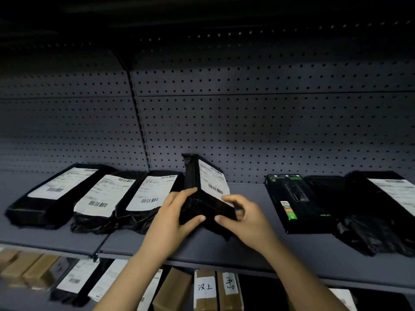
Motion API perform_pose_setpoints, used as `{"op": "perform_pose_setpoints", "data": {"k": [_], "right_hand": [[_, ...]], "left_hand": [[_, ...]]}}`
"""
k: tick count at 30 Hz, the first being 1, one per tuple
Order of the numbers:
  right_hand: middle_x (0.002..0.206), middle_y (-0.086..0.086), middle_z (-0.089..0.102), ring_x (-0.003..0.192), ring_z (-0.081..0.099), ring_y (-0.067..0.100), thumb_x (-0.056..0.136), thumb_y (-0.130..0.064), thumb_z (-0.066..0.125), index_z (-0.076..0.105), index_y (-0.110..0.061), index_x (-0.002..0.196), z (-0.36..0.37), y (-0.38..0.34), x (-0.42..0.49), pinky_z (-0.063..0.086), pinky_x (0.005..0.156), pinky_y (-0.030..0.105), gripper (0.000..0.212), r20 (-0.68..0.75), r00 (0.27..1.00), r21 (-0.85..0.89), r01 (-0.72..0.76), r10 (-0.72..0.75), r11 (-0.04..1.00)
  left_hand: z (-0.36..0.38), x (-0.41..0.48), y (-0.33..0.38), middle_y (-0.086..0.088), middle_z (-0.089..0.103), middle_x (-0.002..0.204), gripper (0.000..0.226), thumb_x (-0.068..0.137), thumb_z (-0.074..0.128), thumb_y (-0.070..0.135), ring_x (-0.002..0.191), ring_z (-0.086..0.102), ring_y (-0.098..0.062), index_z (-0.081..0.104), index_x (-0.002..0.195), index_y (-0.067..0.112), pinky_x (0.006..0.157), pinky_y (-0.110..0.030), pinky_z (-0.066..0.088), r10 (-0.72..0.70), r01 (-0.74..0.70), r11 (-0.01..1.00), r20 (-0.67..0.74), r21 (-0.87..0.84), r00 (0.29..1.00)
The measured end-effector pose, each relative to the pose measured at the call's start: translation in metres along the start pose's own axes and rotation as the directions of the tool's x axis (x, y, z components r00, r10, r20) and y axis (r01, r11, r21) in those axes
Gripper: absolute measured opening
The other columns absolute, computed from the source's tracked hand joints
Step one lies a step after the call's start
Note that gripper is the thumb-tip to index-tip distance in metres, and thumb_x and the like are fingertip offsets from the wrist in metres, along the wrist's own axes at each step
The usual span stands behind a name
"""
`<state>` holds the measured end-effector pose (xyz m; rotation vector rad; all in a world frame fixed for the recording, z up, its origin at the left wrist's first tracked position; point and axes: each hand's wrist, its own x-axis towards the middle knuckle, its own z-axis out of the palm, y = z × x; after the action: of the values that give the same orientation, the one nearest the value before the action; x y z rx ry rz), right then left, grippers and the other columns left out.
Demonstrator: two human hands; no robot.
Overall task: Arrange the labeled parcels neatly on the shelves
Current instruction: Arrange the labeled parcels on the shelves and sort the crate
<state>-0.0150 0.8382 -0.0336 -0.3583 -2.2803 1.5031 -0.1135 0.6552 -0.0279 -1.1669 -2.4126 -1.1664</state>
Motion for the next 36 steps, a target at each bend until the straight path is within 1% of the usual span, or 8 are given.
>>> {"op": "perform_pose_setpoints", "data": {"k": [6, 10, 14, 17, 22, 29, 32, 36], "right_hand": [[0.106, -0.025, 0.062, 0.104, 0.058, -0.003, 0.076, -0.023, 0.081, 0.068, -0.028, 0.106, -0.021, -0.002, -0.017, 0.045, 0.087, 0.013, 0.033, -0.089, 0.984, -0.249, 0.128, -0.155, 0.96], [0.116, -0.018, 0.059, 0.106, 0.055, -0.002, 0.079, -0.023, 0.079, 0.064, -0.027, 0.115, -0.028, 0.001, -0.022, 0.047, 0.089, 0.015, 0.039, -0.075, 0.989, -0.306, 0.097, -0.126, 0.947], [0.121, -0.017, 0.054, 0.096, 0.054, -0.005, 0.084, -0.035, 0.074, 0.051, -0.034, 0.126, -0.033, -0.003, -0.019, 0.041, 0.07, 0.007, 0.048, -0.099, 0.992, -0.108, -0.088, 0.078, 0.99], [0.126, -0.012, 0.055, 0.099, 0.055, -0.002, 0.089, -0.038, 0.067, 0.047, -0.029, 0.132, -0.032, -0.005, -0.011, 0.041, 0.075, 0.014, 0.048, -0.063, 0.971, -0.014, -0.234, 0.233, 0.972], [0.119, -0.013, 0.063, 0.103, 0.058, 0.0, 0.093, -0.024, 0.064, 0.053, -0.029, 0.13, -0.026, 0.0, -0.006, 0.043, 0.083, 0.02, 0.039, 0.07, 0.95, 0.179, -0.311, 0.303, 0.934], [0.132, -0.008, 0.061, 0.123, 0.055, 0.005, 0.088, -0.007, 0.068, 0.048, -0.031, 0.139, -0.035, 0.002, -0.013, 0.042, 0.108, 0.031, 0.06, 0.025, 0.994, 0.388, -0.105, 0.103, 0.916], [0.13, -0.01, 0.062, 0.123, 0.055, 0.005, 0.077, -0.001, 0.077, 0.05, -0.029, 0.135, -0.043, -0.004, -0.011, 0.046, 0.103, 0.029, 0.069, -0.071, 0.996, 0.395, 0.081, -0.057, 0.915], [0.122, -0.017, 0.065, 0.122, 0.056, 0.005, 0.069, 0.0, 0.07, 0.045, -0.023, 0.133, -0.051, -0.015, -0.013, 0.048, 0.091, 0.017, 0.072, -0.152, 0.966, 0.419, 0.257, -0.212, 0.871]], "left_hand": [[0.024, -0.018, 0.006, 0.019, 0.054, 0.12, 0.049, 0.081, 0.074, 0.041, 0.113, 0.049, 0.011, 0.043, 0.119, 0.04, 0.089, -0.005, 0.039, -0.117, 0.129, 0.985, 0.104, -0.115, 0.988], [0.032, -0.021, 0.014, 0.024, 0.056, 0.113, 0.04, 0.084, 0.071, 0.038, 0.107, 0.046, 0.022, 0.042, 0.11, 0.041, 0.083, -0.002, 0.039, -0.157, 0.181, 0.969, 0.142, -0.171, 0.977], [0.032, -0.014, 0.019, 0.021, 0.056, 0.118, 0.048, 0.085, 0.06, 0.051, 0.105, 0.051, 0.015, 0.047, 0.125, 0.027, 0.085, -0.004, 0.042, -0.255, 0.28, 0.91, 0.12, -0.306, 0.96], [0.036, -0.003, 0.021, 0.016, 0.048, 0.132, 0.056, 0.094, 0.056, 0.041, 0.111, 0.047, 0.008, 0.037, 0.143, 0.023, 0.079, 0.001, 0.035, -0.323, 0.363, 0.858, 0.166, -0.363, 0.932], [0.044, 0.005, 0.024, 0.016, 0.056, 0.131, 0.049, 0.093, 0.059, 0.035, 0.12, 0.051, -0.003, 0.043, 0.14, 0.033, 0.095, -0.022, 0.035, -0.372, 0.461, 0.744, 0.273, -0.483, 0.887], [0.038, 0.002, 0.027, 0.02, 0.055, 0.134, 0.062, 0.082, 0.074, 0.028, 0.124, 0.047, 0.007, 0.044, 0.132, 0.048, 0.11, -0.032, 0.038, -0.266, 0.316, 0.713, 0.175, -0.625, 0.948], [0.026, 0.006, 0.034, 0.015, 0.049, 0.142, 0.08, 0.073, 0.078, 0.035, 0.133, 0.043, -0.002, 0.038, 0.142, 0.036, 0.11, -0.029, 0.038, -0.139, 0.17, 0.753, 0.099, -0.636, 0.985], [0.014, 0.014, 0.045, 0.009, 0.044, 0.147, 0.084, 0.076, 0.079, 0.016, 0.14, 0.036, -0.011, 0.033, 0.146, 0.026, 0.111, -0.027, 0.036, 0.003, 0.018, 0.751, 0.031, -0.661, 0.999]]}}
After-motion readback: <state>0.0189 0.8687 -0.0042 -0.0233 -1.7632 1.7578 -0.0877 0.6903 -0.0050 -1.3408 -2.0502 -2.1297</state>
